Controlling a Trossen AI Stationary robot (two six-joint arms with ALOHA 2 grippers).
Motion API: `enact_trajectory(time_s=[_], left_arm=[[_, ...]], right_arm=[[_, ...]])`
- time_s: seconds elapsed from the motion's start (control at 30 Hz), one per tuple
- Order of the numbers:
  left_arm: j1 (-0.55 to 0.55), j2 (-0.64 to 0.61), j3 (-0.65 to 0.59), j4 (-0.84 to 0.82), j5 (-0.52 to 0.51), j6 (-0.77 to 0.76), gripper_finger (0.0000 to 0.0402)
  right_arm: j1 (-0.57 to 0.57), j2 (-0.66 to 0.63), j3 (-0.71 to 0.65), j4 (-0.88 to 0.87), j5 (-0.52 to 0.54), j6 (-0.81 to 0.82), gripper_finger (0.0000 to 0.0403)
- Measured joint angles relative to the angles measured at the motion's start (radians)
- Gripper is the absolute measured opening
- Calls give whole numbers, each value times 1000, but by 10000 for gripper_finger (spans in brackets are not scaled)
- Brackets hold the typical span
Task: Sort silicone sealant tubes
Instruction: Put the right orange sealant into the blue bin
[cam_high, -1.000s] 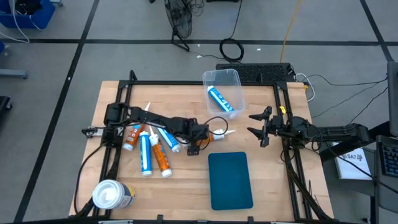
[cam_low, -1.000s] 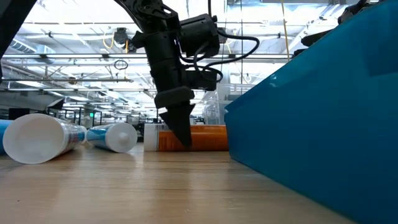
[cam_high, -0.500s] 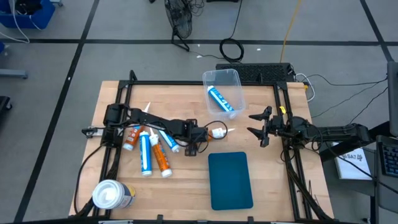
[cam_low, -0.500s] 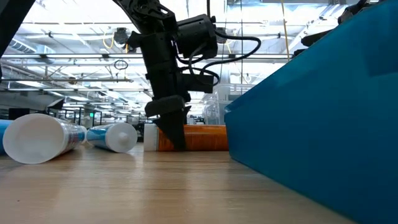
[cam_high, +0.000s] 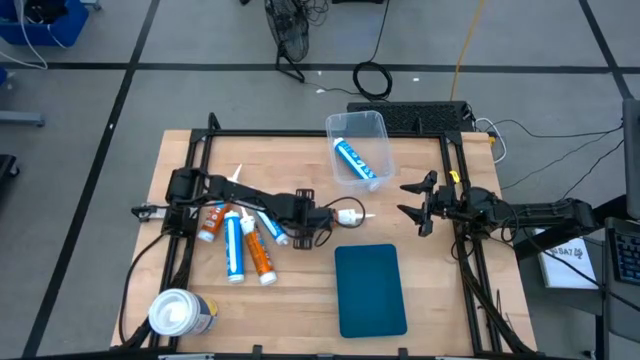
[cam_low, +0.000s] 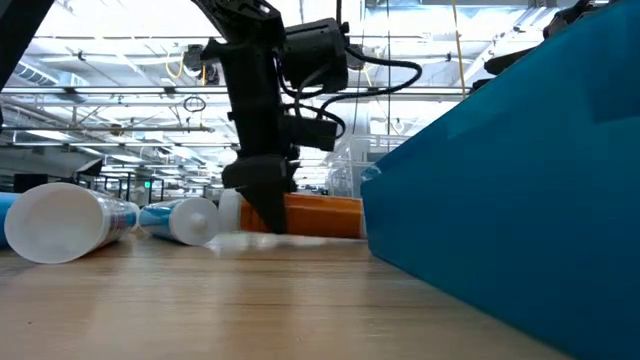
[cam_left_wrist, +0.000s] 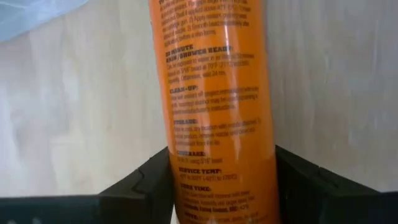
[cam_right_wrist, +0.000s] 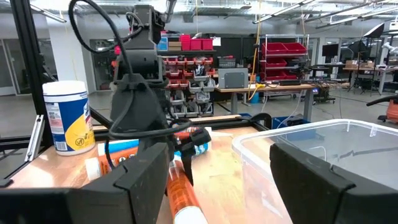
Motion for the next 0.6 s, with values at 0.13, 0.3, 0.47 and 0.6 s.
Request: enact_trajectory(time_s=[0.13, 0.3, 0.47, 0.6], left_arm=[[-17, -51, 10, -24, -21, 16, 213], [-24, -191, -1, 9, -17, 20, 213], [-22, -379, -61, 79, -1, 25, 213], [-19, -532, -198, 314, 112, 71, 213]], right_arm=[[0, 0, 0, 0, 1, 0, 258], [0, 4, 0, 0, 6, 0, 258], [0, 11, 0, -11, 50, 0, 258], [0, 20, 0, -8, 55, 0, 258]])
